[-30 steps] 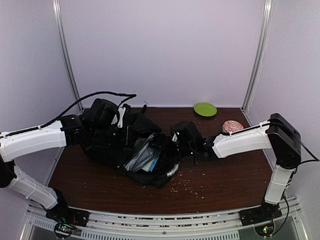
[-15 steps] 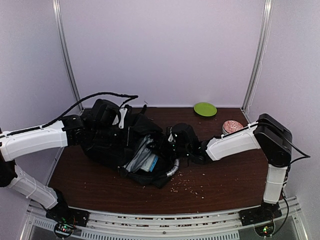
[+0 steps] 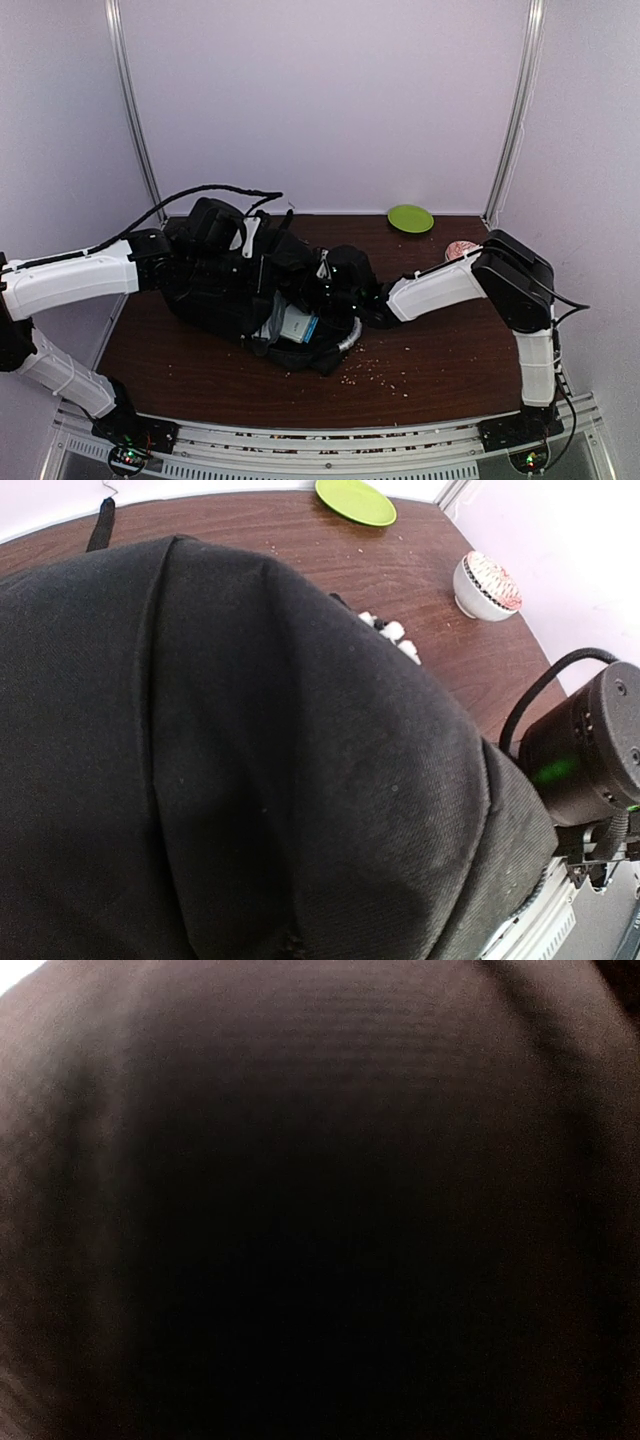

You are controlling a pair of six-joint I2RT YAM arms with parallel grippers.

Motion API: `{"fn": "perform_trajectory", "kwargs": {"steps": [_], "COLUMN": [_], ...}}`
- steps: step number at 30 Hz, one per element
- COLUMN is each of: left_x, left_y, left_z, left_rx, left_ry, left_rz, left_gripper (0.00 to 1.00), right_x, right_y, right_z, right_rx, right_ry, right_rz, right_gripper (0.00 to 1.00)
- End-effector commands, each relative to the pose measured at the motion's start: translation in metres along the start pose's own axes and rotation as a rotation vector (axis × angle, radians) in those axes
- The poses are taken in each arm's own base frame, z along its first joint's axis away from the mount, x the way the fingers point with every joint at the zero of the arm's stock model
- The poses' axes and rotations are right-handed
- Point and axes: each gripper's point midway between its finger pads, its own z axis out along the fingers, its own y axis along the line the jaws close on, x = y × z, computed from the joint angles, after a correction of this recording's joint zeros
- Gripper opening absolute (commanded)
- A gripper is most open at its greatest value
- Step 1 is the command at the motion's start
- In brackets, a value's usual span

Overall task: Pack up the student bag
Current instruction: Place the stationery in the student bag.

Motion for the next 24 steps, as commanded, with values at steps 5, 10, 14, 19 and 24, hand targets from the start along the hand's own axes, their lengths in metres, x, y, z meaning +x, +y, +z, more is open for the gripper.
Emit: {"fn": "perform_trajectory", "kwargs": {"steps": [5, 10, 14, 19, 24], "left_x": [-0.031, -0.034, -0.038, -0.041, -0.041], "left_y": [-0.046, -0.036, -0.034, -0.036, -0.039], "left_z": [-0.029, -0.028, -0.028, -0.031, -0.033], "left_rx": [0.163, 0.097, 0.078, 0.085, 0.102], "left_ry": [-0.151, -0.164, -0.170, -0.176, -0.174], "left_rz": [0.022, 0.019, 0.012, 0.011, 0.003], "left_gripper": [0.00, 0.00, 0.00, 0.00, 0.00], "right_x": [0.005, 0.014, 0.062, 0.100, 0.105], "right_y": [0.028, 0.033, 0.020, 0.013, 0.013], "right_z": [-0.032, -0.063, -0.076, -0.071, -0.058], "right_rx": [-0.035, 0.021, 0.071, 0.073, 0.082], "right_ry": [0.004, 0.016, 0.123, 0.199, 0.198], "right_rz": [-0.064, -0.148, -0.208, -0.222, -0.217], "right_gripper": [0.58, 0.69, 0.72, 0.73, 0.70]}}
